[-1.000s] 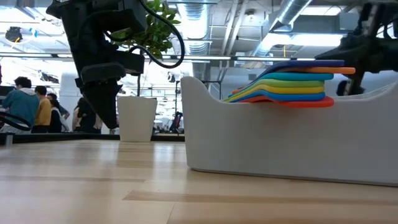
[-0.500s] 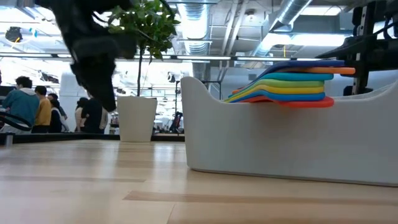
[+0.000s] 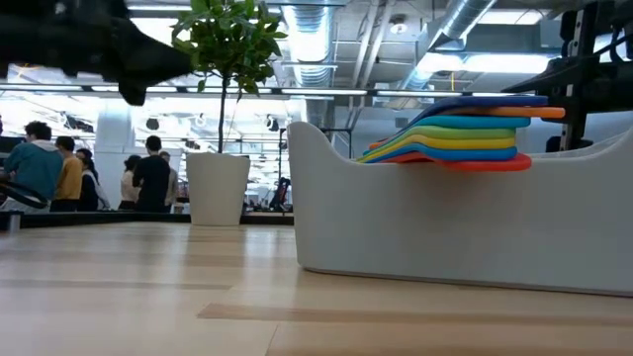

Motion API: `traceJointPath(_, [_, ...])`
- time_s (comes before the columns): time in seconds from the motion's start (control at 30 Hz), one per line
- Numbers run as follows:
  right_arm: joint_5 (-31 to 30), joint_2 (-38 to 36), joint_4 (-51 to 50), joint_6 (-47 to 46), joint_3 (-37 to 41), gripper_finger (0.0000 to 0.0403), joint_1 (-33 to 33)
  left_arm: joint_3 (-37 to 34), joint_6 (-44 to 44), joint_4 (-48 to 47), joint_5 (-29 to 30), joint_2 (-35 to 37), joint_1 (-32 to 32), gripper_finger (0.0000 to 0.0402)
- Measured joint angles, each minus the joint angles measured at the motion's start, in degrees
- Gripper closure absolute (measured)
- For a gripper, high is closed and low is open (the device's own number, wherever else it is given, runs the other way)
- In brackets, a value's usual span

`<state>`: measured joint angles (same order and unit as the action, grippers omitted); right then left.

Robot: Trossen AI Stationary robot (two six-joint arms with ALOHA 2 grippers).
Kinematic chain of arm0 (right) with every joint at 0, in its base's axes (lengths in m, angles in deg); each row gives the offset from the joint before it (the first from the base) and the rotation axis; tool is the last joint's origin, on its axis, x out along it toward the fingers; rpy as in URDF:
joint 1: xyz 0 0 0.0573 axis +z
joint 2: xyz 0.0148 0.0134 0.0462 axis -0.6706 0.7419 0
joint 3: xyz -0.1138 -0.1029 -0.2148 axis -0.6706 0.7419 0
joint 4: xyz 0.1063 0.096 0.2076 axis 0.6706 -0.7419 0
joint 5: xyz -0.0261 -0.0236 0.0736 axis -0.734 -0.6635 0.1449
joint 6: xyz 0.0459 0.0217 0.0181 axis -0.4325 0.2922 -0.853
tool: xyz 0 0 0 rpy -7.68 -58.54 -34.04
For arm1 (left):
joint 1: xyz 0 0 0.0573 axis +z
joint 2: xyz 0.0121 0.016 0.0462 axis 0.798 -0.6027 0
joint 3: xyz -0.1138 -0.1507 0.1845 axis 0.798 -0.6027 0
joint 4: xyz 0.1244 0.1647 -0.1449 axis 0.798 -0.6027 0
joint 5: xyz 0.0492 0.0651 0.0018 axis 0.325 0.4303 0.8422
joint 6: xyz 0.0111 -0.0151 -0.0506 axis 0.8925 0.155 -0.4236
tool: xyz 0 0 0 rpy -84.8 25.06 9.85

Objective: Nest measuring cups in basket
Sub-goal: Return to Home Position

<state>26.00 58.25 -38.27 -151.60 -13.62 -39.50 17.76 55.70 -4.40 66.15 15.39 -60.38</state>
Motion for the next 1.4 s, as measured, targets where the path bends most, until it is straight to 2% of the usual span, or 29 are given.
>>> traceJointPath(0.07, [0.02,0.0,0.0,-0.02,0.0,0.036,0.0,-6.68,0.6,7.83,-9.72,6.39,3.66,0.032])
traceJointPath(0.13, [0.0,0.0,0.0,0.0,0.0,0.036,0.0,-10.84,-1.13,9.62,-18.07,12.32,6.92,0.032])
traceJointPath(0.23, [0.0,0.0,0.0,-0.01,0.0,0.0359,0.0,-12.56,-3.95,4.71,-22.73,19.64,9.06,0.032])
traceJointPath(0.4, [0.0,0.0,-0.02,0.0,0.0,0.0359,0.0,-12.57,-2.16,-7.12,-19.03,28.92,9.01,0.032])
traceJointPath(0.47, [0.01,-0.01,-0.01,0.0,0.0,0.036,0.0,-12.61,-1.84,-9.03,-18.95,28.84,9.09,0.032])
traceJointPath(1.4, [-0.02,0.0,0.0,0.0,0.0,0.0361,-0.02,-12.69,-1.32,-8.83,-18.27,27.41,9.97,0.032])
